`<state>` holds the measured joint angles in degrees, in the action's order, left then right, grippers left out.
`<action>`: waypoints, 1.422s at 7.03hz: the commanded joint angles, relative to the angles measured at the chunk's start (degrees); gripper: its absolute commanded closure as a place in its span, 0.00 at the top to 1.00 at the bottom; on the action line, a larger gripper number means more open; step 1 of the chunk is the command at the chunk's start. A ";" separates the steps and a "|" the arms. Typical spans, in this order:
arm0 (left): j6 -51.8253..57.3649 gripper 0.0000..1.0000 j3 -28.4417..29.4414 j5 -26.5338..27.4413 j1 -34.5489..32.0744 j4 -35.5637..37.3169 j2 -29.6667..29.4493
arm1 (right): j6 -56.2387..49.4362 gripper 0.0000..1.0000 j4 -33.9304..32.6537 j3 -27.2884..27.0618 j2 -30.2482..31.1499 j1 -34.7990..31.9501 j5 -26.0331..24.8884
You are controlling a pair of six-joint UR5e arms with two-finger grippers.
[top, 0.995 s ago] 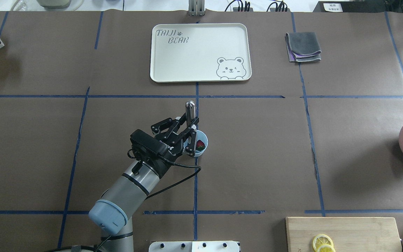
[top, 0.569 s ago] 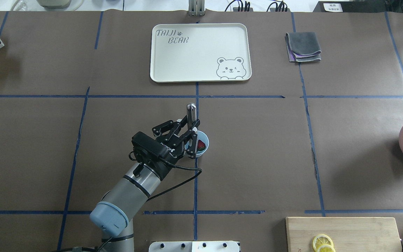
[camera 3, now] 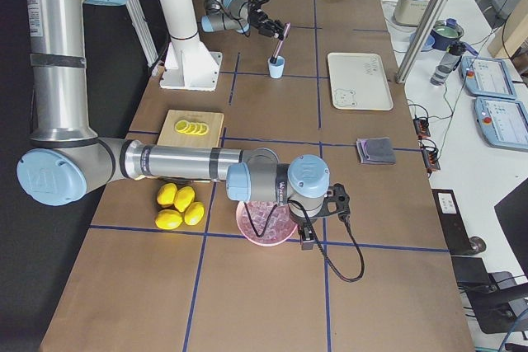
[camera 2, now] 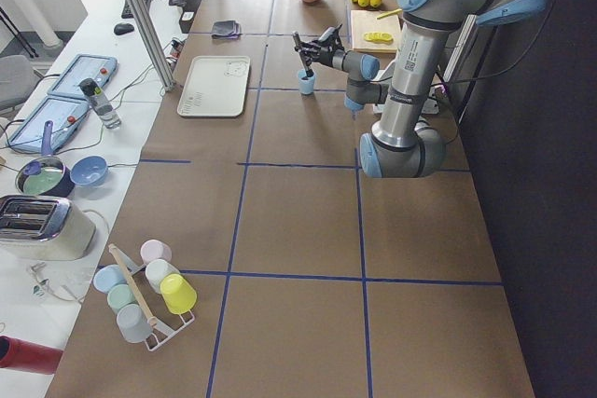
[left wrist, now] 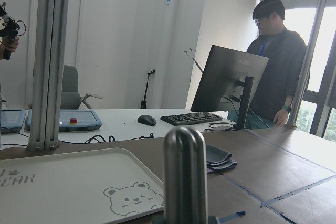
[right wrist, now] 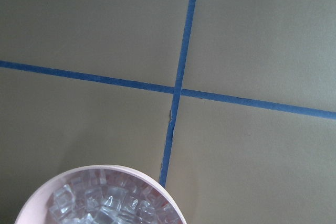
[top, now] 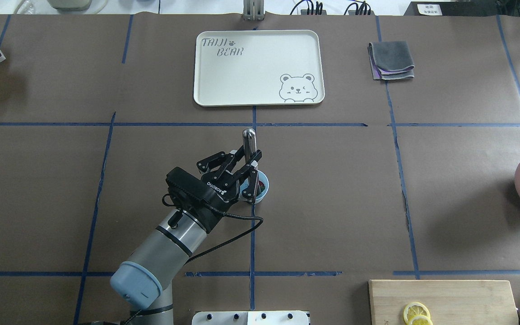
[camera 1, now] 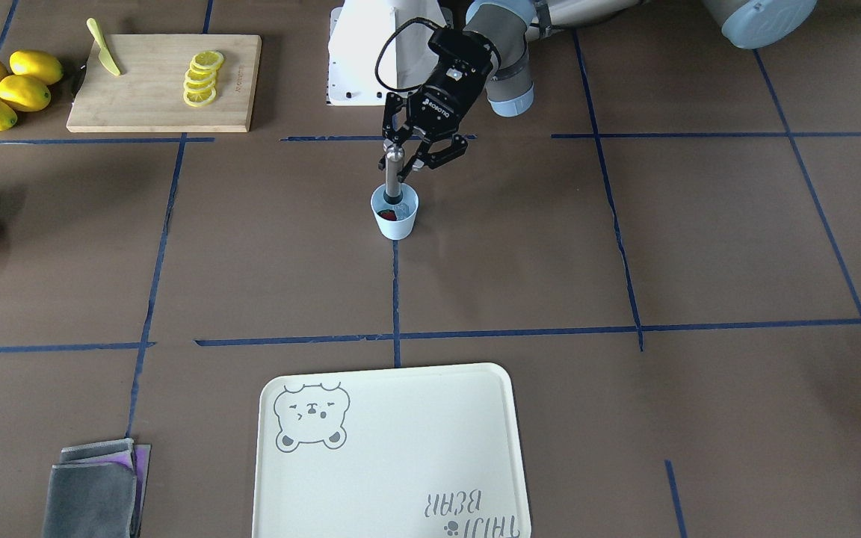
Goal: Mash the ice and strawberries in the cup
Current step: 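Press the muddler down into the cup repeatedly with the left gripper, then lift the muddler out of the cup with the left gripper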
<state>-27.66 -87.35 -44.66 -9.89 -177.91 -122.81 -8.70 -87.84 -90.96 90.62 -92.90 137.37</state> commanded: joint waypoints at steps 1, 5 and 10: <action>0.24 0.00 -5.52 -0.25 -0.65 0.37 0.90 | 0.00 1.00 -0.05 -0.18 -0.09 0.00 0.00; -3.95 0.00 -9.24 -7.69 -10.63 0.28 3.88 | 0.00 1.00 0.04 -0.27 -0.09 0.00 0.09; -28.73 0.00 -9.24 -33.40 -29.44 3.33 25.13 | 0.09 1.00 0.39 -0.71 -0.35 0.00 0.18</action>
<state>-51.36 -96.62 -70.87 -34.67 -176.56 -101.98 -8.64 -87.49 -91.62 90.29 -92.90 137.53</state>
